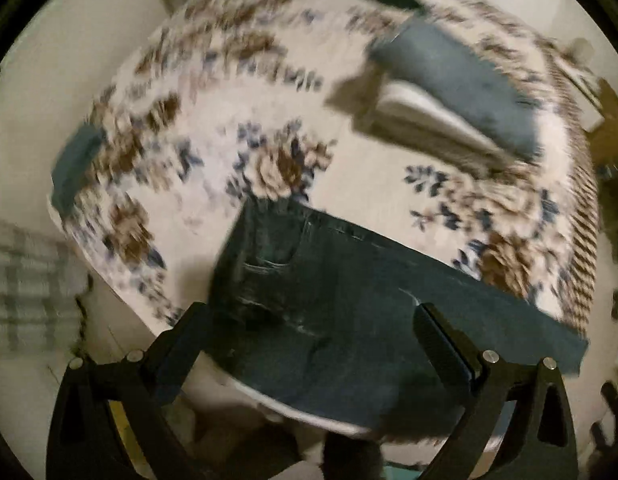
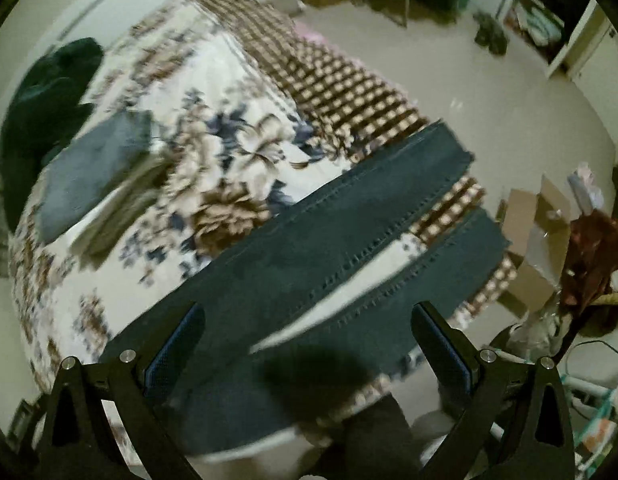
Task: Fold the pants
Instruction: 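Grasp the jeans waistband with the left tool while the right tool grasps the hem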
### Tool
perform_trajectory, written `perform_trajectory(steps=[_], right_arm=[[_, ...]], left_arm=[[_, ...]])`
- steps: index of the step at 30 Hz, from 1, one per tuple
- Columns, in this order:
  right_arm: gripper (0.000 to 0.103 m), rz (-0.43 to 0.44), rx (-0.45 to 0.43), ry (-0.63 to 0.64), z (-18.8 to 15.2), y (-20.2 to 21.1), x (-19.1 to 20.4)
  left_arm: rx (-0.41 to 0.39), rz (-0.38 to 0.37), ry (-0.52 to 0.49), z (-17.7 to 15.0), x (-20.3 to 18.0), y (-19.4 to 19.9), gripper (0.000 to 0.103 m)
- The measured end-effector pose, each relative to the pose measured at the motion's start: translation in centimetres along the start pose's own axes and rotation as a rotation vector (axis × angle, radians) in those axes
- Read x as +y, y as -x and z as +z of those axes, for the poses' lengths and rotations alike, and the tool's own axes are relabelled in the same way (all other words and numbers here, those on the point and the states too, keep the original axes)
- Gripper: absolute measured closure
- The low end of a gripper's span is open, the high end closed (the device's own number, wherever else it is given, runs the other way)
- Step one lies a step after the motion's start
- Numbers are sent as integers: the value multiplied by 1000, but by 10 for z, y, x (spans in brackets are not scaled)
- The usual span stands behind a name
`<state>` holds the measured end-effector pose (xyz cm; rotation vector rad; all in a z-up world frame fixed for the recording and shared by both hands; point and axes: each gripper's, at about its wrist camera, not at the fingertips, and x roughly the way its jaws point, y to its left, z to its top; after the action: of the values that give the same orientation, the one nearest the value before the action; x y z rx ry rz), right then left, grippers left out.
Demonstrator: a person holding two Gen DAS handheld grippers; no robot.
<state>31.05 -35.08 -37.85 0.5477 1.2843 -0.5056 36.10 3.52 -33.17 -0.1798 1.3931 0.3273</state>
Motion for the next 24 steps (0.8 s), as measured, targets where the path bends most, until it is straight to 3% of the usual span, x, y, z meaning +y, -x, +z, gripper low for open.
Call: perform_trajectory(steps=[6, 8, 13, 16, 19, 22, 24], right_arm=[[0, -61, 107, -62, 66, -156, -11], [0, -92, 125, -77, 76, -188, -18], [0, -144, 153, -124, 109, -261, -41], [0, -158, 184, -172, 123, -293, -53], [0, -164, 225, -215, 134, -319, -63], [1, -160, 250, -242, 140, -335, -69], [7, -155, 258, -254, 142, -341, -77]], left_arm=[[110, 52, 125, 40, -32, -132, 0], [119, 110, 145, 53, -42, -173, 0], [201, 172, 175, 78, -54, -257, 1], [245, 159, 239, 85, -47, -280, 1], [229, 141, 284, 88, -43, -281, 2], [152, 104, 287, 84, -41, -273, 16], [89, 80, 289, 77, -33, -265, 41]])
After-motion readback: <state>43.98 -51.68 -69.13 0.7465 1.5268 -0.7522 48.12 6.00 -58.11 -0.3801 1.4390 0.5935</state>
